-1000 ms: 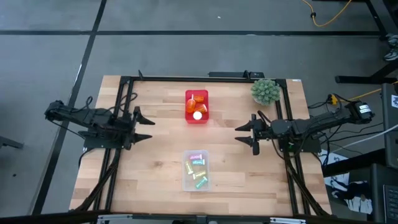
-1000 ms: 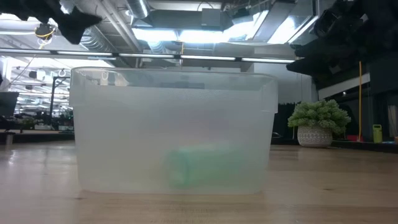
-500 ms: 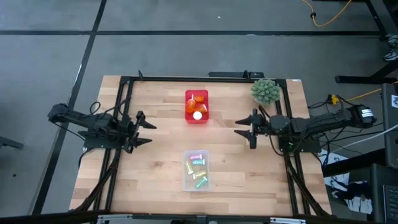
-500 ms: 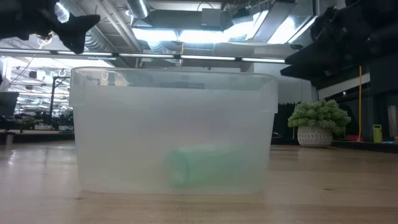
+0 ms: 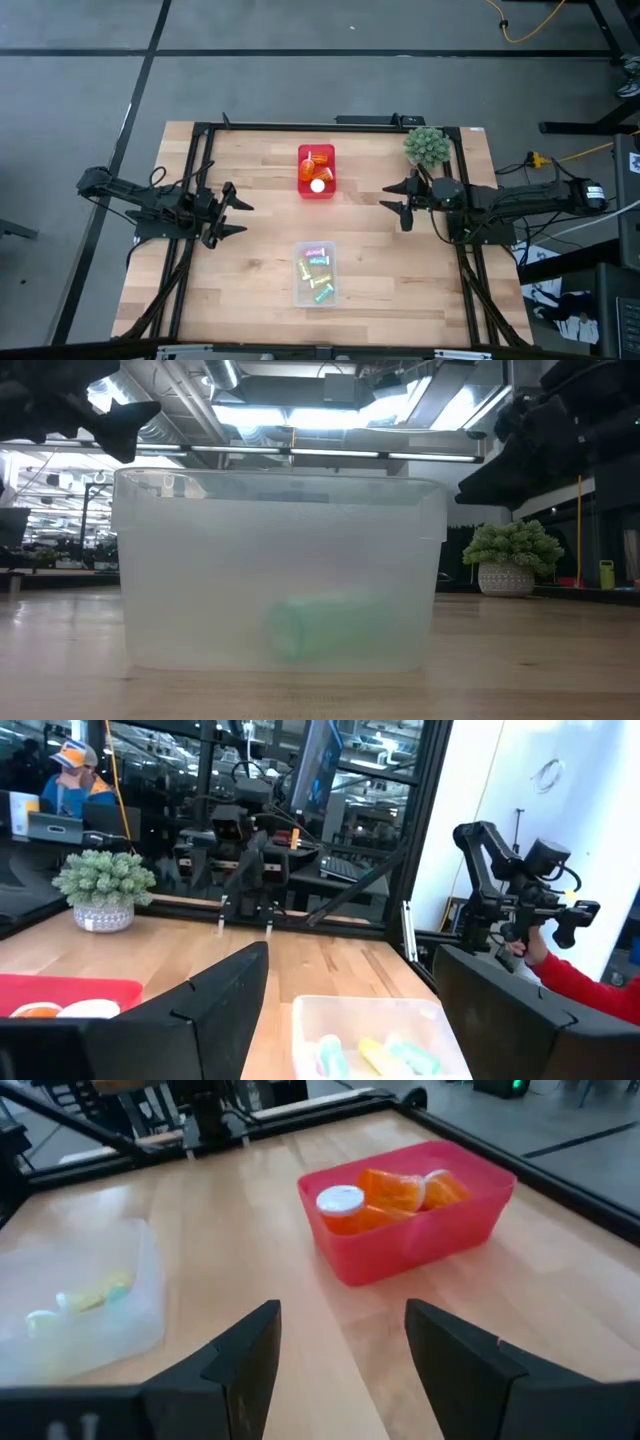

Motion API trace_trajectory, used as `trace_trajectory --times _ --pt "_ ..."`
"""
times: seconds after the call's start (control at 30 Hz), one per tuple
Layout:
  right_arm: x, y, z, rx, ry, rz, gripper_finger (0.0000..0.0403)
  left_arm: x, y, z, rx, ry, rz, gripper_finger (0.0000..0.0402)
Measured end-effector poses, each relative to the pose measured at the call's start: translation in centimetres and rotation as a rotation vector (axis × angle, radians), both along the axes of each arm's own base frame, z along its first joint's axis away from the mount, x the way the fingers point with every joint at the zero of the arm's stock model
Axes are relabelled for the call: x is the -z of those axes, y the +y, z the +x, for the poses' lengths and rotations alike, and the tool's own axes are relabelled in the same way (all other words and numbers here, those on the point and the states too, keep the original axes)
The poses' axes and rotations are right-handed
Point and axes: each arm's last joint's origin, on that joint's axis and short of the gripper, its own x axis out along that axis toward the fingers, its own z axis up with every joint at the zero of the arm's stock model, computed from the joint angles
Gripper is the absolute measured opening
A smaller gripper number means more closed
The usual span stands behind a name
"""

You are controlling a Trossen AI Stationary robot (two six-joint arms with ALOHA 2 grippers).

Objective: Pick and place medicine bottles into bin by pill shape (circle, oval)
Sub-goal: Return to Home Position

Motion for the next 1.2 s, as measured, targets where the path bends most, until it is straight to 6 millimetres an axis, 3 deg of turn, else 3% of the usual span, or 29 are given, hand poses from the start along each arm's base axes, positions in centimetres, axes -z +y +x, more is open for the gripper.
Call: trace_trajectory --times 0.4,0.63,1.2 --pt "-1.5 0.4 -2.6 0.061 -0.108 0.02 0.0217 0.1 0.0 0.0 0.0 0.011 0.004 0.0278" --pt "0.9 0.7 -3.5 0.029 -0.232 -0.001 0.0217 0.1 0.0 0.0 0.0 0.011 0.002 0.0278" --pt "1.3 0.9 -4.9 -0.064 -0.263 -0.111 0.0217 0.3 0.0 0.0 0.0 0.034 0.009 0.0278"
